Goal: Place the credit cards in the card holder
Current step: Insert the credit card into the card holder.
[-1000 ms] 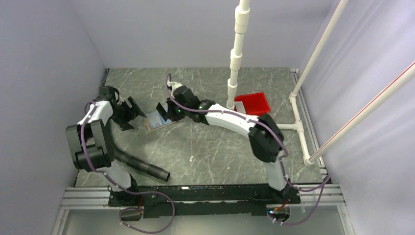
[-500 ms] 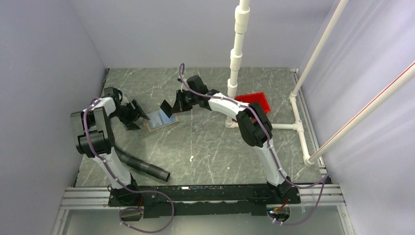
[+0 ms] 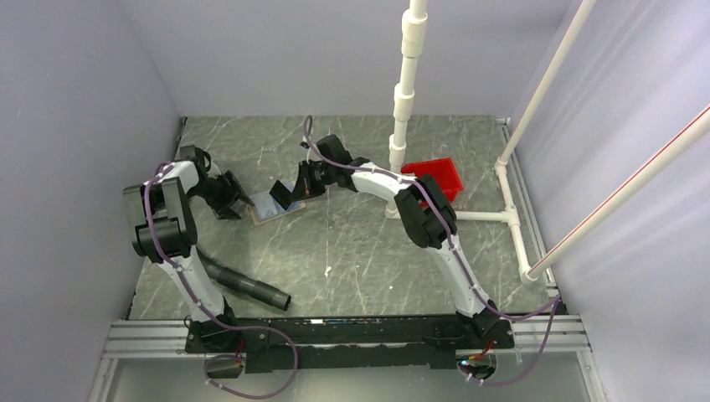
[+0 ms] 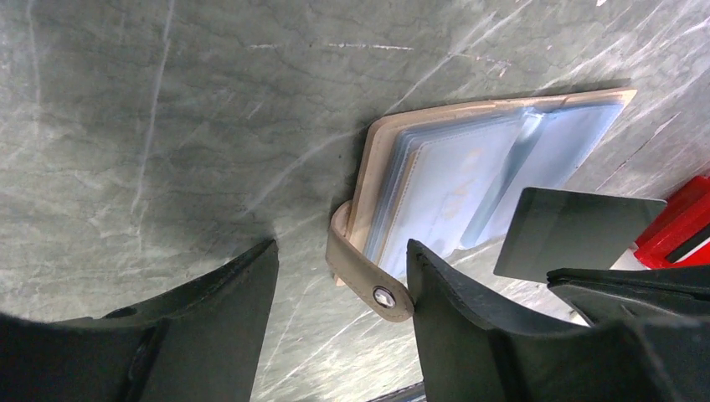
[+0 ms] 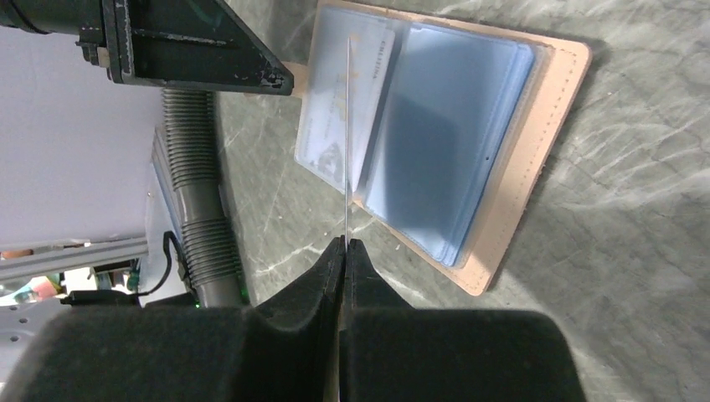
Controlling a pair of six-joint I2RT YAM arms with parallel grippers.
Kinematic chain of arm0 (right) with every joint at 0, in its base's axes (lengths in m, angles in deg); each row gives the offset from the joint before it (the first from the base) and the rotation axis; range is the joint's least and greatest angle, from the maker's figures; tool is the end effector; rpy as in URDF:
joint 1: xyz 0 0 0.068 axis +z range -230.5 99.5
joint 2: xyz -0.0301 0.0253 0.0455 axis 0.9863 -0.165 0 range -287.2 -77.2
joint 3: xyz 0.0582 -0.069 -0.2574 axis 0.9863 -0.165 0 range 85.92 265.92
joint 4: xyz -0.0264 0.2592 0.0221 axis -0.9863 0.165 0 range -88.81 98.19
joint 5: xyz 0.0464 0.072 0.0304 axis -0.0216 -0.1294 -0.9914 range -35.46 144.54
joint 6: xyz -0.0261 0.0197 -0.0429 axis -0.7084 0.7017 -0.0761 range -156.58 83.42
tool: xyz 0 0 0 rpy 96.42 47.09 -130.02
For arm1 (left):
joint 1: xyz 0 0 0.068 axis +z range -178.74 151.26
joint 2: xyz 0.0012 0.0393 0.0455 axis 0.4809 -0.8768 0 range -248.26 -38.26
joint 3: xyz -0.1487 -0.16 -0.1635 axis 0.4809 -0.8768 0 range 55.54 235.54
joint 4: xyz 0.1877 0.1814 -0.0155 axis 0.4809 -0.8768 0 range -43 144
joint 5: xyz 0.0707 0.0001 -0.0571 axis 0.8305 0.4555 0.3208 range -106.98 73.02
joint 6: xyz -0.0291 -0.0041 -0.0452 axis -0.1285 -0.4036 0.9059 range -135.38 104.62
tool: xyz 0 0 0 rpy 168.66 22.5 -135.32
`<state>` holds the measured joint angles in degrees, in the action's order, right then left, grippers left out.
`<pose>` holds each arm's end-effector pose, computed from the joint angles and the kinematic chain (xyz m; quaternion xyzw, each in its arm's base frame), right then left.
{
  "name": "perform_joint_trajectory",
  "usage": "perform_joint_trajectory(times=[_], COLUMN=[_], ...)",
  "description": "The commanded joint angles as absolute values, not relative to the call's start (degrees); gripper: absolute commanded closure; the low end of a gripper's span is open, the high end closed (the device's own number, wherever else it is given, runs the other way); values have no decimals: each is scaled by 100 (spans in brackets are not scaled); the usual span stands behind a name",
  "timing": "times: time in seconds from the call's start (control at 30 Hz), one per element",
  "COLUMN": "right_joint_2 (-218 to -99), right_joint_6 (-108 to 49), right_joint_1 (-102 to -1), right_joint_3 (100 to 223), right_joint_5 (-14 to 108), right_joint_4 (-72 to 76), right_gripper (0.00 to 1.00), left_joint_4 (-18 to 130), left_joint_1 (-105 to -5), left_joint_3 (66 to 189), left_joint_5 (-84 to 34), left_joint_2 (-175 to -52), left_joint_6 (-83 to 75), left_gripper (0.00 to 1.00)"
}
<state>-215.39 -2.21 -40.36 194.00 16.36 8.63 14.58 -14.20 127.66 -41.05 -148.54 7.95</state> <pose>0.3982 0.3646 0.1562 -0.1870 0.8394 0.4862 0.1548 0.3560 0.0774 0.1530 -0.2942 0.9270 -0.2147 0.0895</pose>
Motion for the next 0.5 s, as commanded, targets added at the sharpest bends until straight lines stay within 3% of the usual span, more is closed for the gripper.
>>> perform_joint_trajectory(times=[0.0, 0.47], right_joint_2=[-21559, -21936], right_joint_6=[-73, 16], right_joint_1=[-4133, -4129], right_joint_3=[19525, 19735], right_joint_5=[1571, 1179], right_joint_4=[565, 480], right_gripper=[100, 100], left_joint_4=[1539, 1599], left_joint_1=[-1573, -1635], left_joint_3=[12706, 12712], left_joint_5=[-3727, -3878], left_joint_2=[-15176, -15209], left_joint_6=[618, 606], left_gripper=[35, 49])
